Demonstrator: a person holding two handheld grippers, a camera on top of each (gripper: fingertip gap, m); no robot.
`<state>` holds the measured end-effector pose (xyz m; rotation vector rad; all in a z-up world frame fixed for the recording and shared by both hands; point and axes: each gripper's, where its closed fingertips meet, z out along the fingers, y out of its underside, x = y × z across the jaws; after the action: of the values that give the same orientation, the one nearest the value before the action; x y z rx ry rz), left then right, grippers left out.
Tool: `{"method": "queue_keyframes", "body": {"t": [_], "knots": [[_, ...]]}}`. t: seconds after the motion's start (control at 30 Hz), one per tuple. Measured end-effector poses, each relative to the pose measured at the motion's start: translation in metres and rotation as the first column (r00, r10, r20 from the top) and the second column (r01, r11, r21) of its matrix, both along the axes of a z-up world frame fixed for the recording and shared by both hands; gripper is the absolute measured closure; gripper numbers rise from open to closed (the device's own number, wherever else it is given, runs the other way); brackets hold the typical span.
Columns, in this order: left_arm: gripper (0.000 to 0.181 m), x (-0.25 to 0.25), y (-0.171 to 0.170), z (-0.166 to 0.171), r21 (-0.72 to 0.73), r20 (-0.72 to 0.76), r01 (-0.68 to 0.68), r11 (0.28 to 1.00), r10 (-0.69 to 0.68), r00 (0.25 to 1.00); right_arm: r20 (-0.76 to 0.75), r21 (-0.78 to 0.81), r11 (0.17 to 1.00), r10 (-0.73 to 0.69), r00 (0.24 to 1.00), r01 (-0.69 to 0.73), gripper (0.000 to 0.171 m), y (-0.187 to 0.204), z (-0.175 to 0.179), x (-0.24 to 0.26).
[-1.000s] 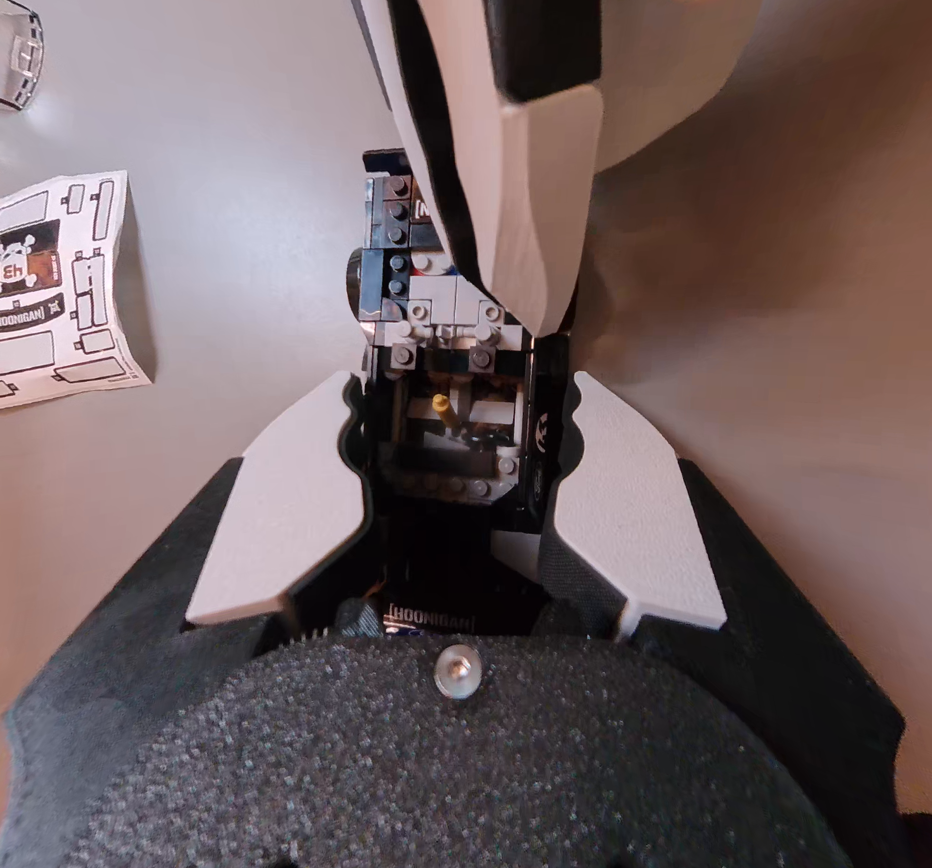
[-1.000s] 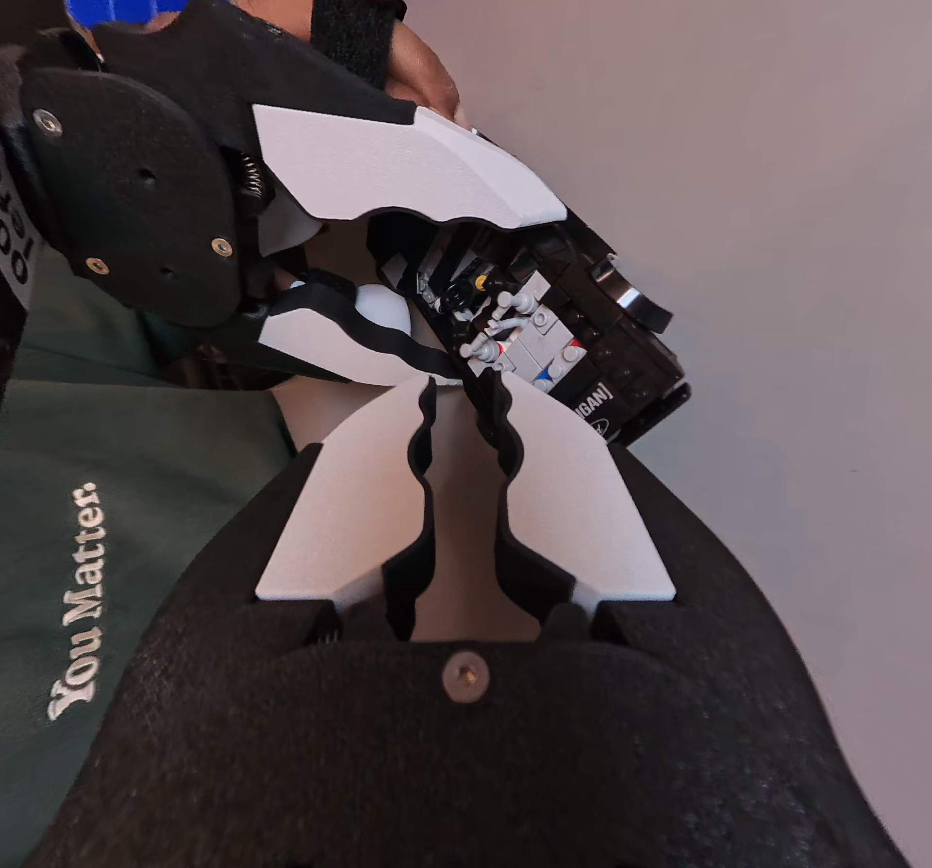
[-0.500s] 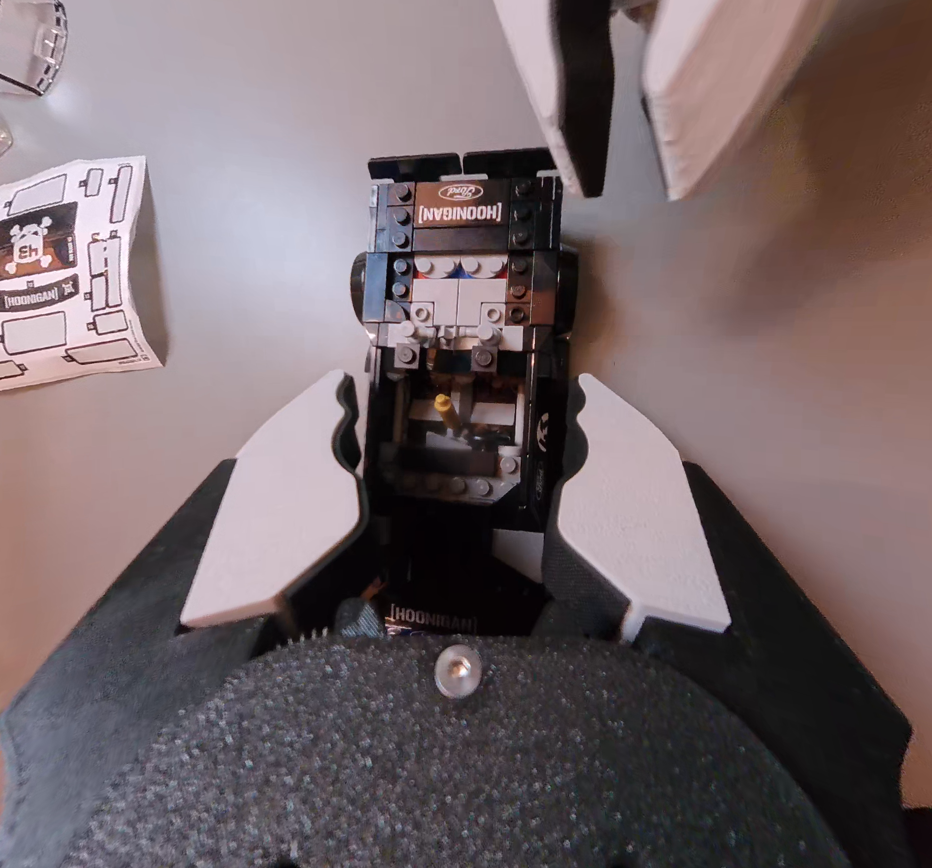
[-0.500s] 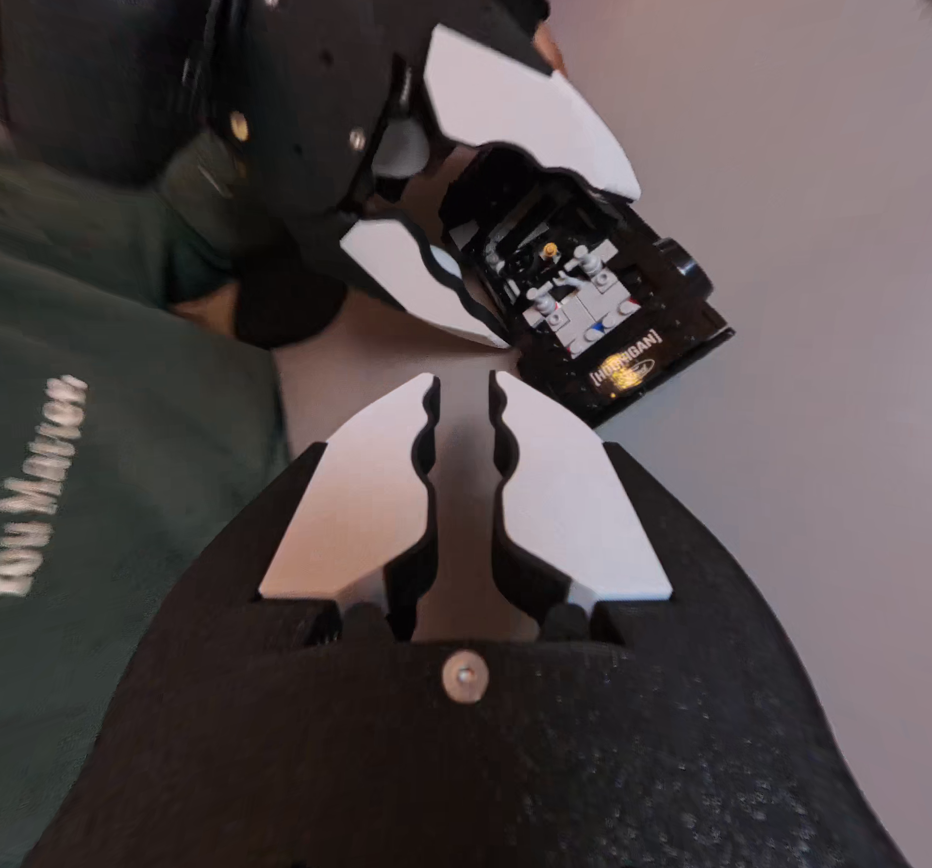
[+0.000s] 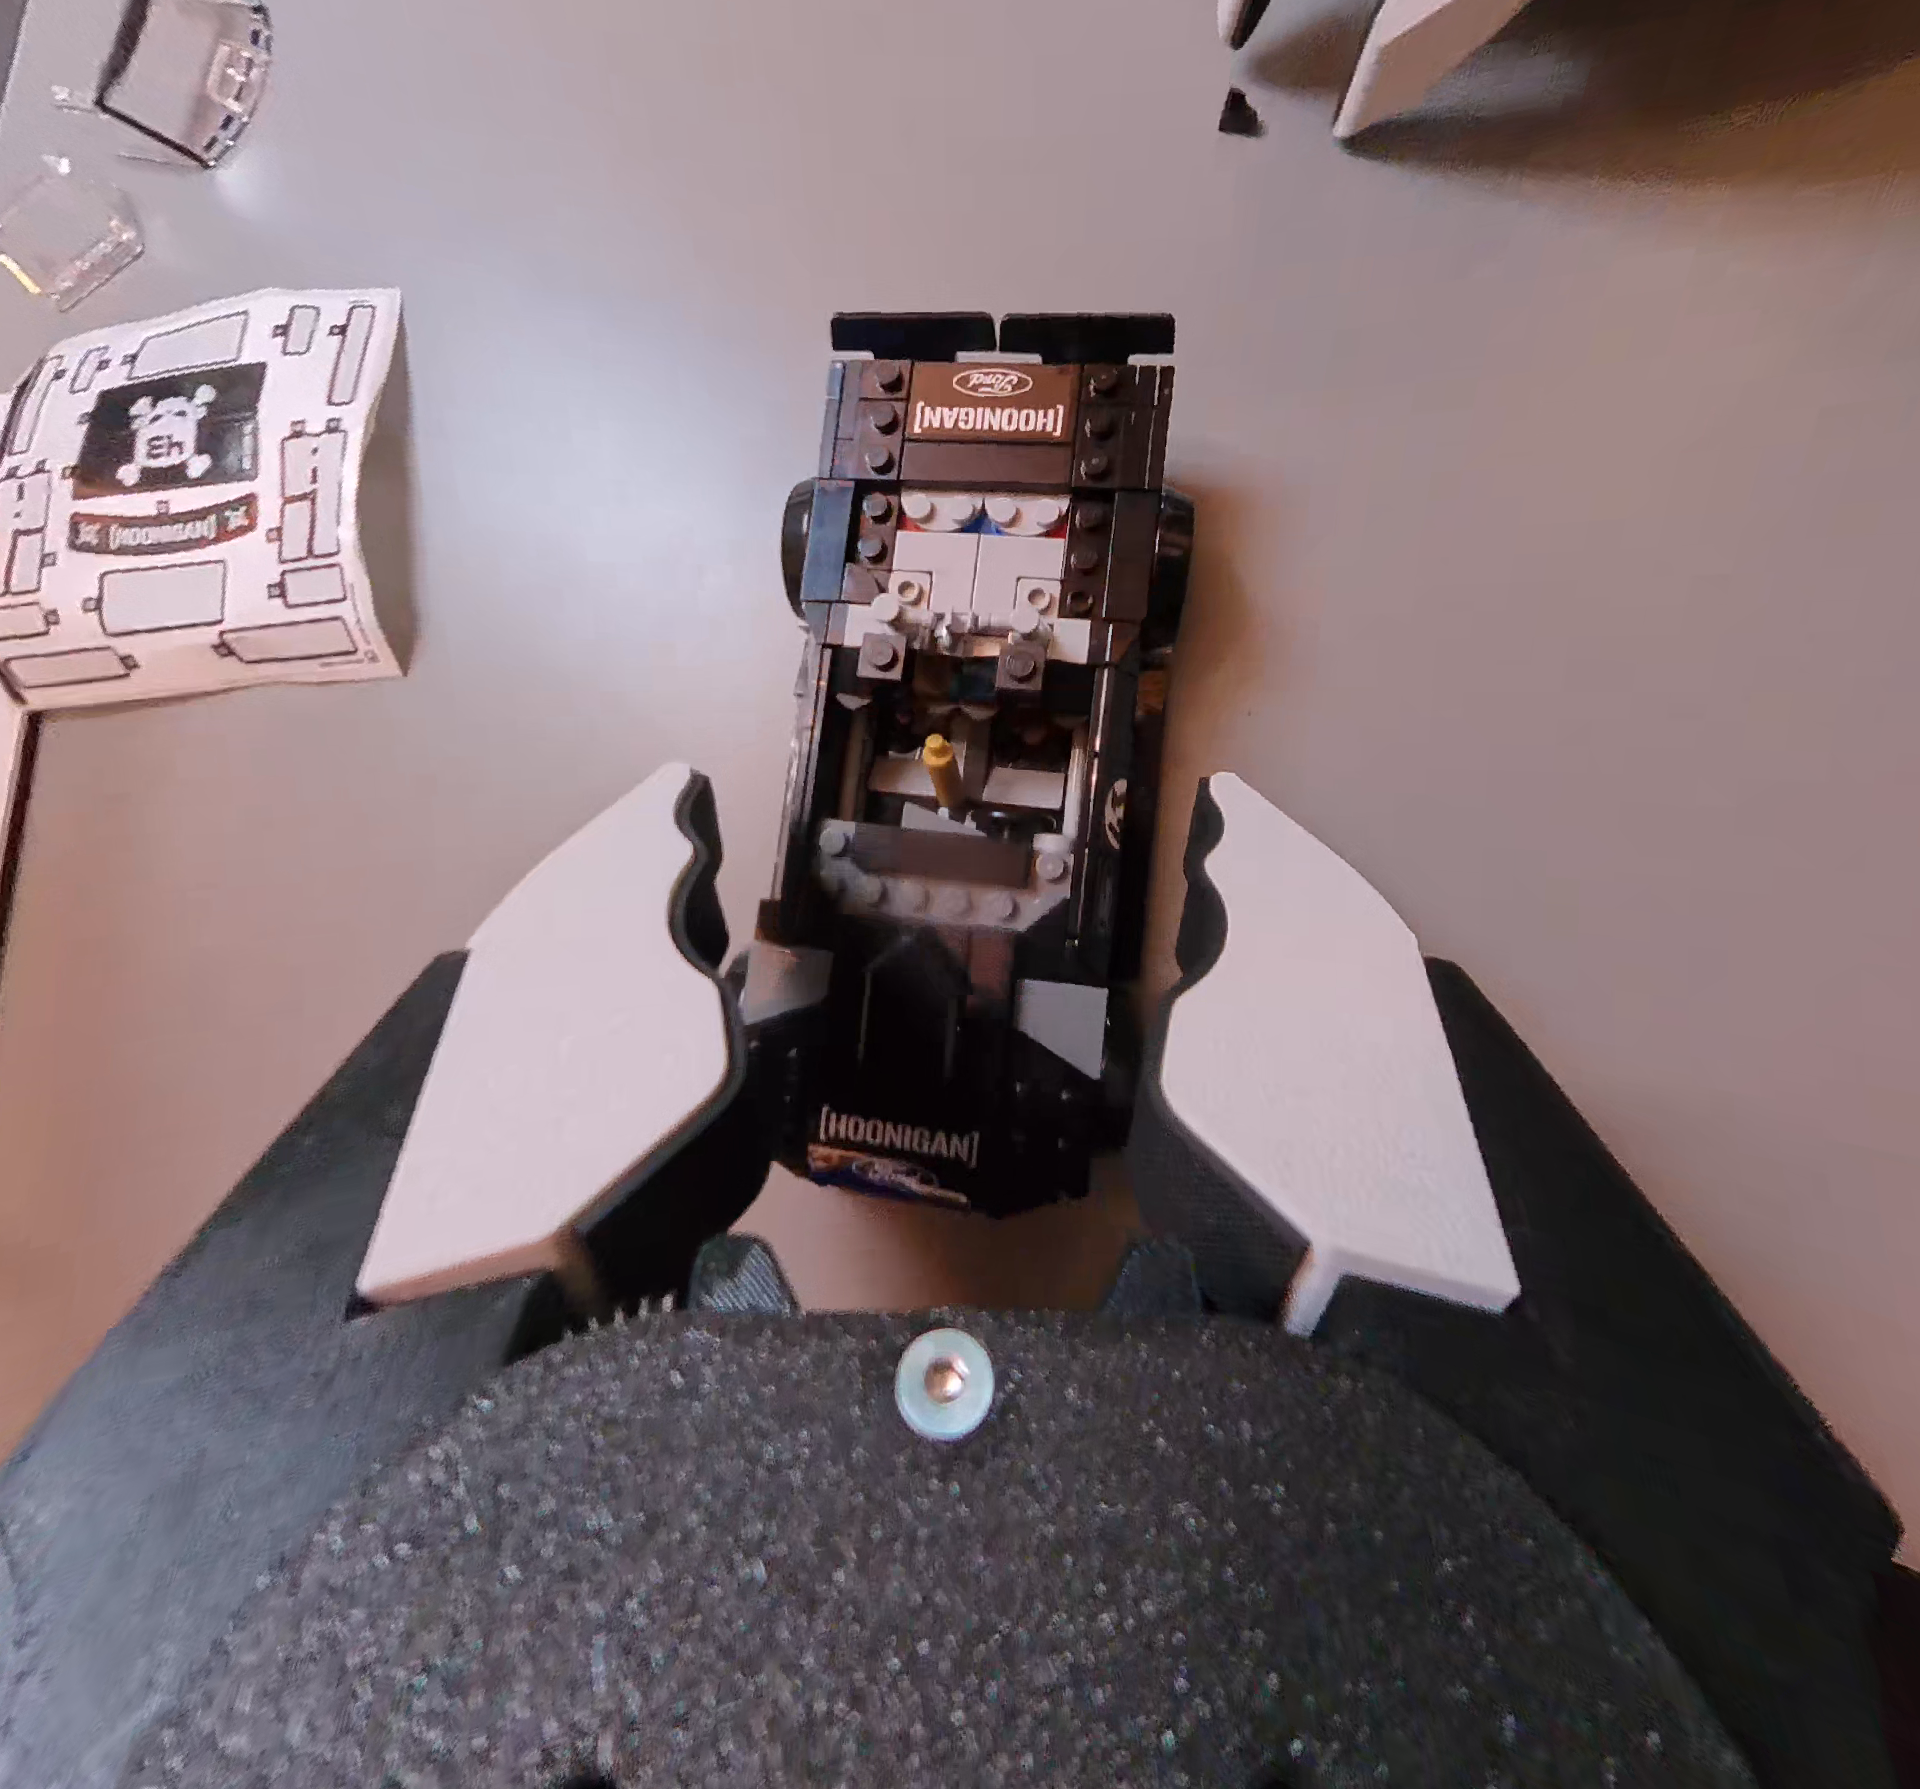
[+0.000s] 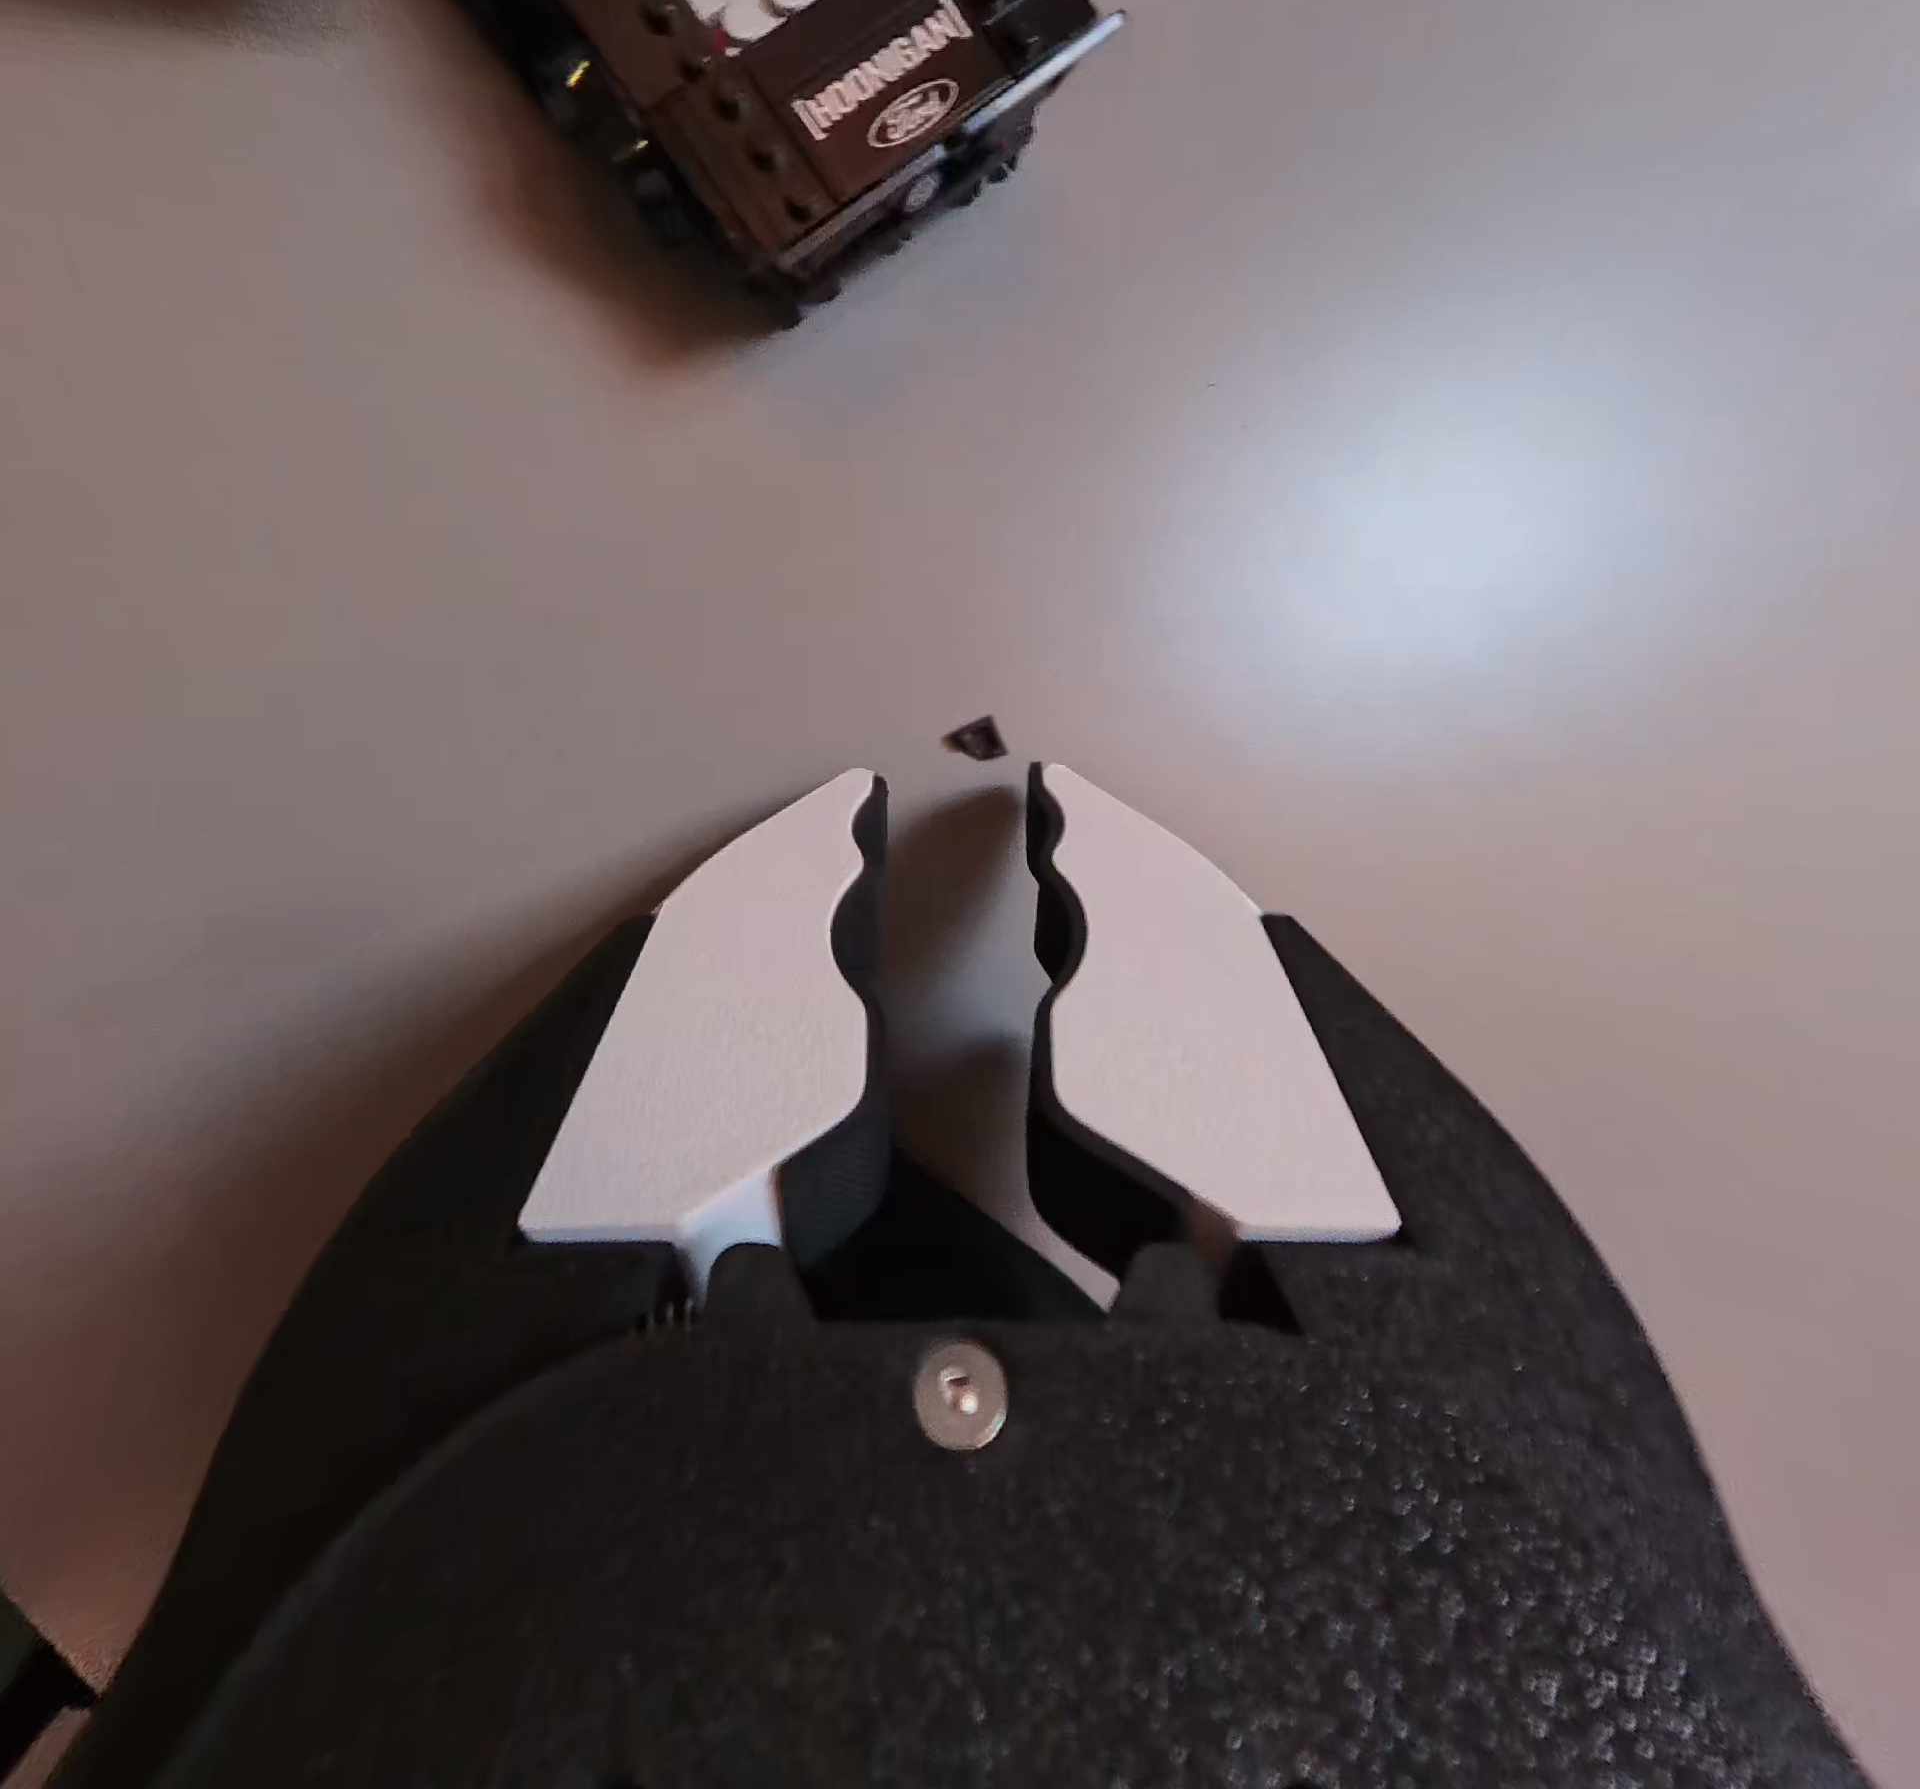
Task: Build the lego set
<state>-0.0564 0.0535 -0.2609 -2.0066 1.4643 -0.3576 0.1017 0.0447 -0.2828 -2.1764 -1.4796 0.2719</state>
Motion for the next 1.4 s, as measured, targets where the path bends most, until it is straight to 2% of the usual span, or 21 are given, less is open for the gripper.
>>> {"method": "queue_keyframes", "body": {"t": [0.17, 0.27, 0.43, 0.6, 0.73, 0.87, 1.0, 1.13, 1.23, 1.4], "knots": [[0.099, -0.006, -0.010, 0.013, 0.019, 0.081, -0.053, 0.998, 0.051, 0.995, -0.054, -0.065, 0.998, -0.005, 0.999, 0.002, 0.148, 0.007, -0.001, -0.007], [0.101, -0.009, -0.019, 0.016, 0.028, 0.122, -0.082, 0.996, 0.078, 0.989, -0.061, -0.120, 0.993, 0.000, 0.998, -0.008, 0.157, 0.006, -0.002, -0.011], [0.104, -0.006, -0.031, 0.023, 0.040, 0.208, -0.118, 0.992, 0.107, 0.972, -0.072, -0.144, 0.990, 0.002, 0.997, -0.012, 0.171, 0.006, -0.003, -0.012], [0.107, 0.002, -0.037, 0.026, 0.039, 0.248, -0.128, 0.991, 0.114, 0.962, -0.079, -0.094, 0.995, 0.011, 0.997, -0.019, 0.171, 0.005, -0.002, -0.012], [0.111, 0.009, -0.042, 0.027, 0.033, 0.280, -0.127, 0.991, 0.113, 0.953, -0.246, -0.102, 0.994, 0.001, 0.969, -0.027, 0.171, 0.003, 0.025, -0.024], [0.117, 0.021, -0.046, 0.028, 0.025, 0.329, -0.120, 0.992, 0.105, 0.939, -0.465, -0.113, 0.992, -0.005, 0.885, -0.053, 0.171, -0.001, 0.065, -0.039], [0.121, 0.038, -0.053, 0.031, 0.024, 0.384, -0.096, 0.995, 0.080, 0.920, -0.610, -0.177, 0.979, -0.033, 0.792, -0.096, 0.171, -0.013, 0.076, -0.054], [0.132, 0.054, -0.059, 0.037, 0.066, 0.430, -0.068, 0.996, 0.033, 0.902, -0.755, -0.281, 0.945, -0.110, 0.647, -0.167, 0.171, -0.029, 0.088, -0.074], [0.145, 0.061, -0.062, 0.048, 0.124, 0.470, -0.060, 0.990, -0.005, 0.883, -0.818, -0.345, 0.908, -0.165, 0.551, -0.239, 0.171, -0.040, 0.096, -0.087], [0.153, 0.061, -0.062, 0.062, 0.189, 0.510, -0.063, 0.980, -0.044, 0.859, -0.836, -0.438, 0.831, -0.236, 0.495, -0.342, 0.171, -0.053, 0.097, -0.100]]}}
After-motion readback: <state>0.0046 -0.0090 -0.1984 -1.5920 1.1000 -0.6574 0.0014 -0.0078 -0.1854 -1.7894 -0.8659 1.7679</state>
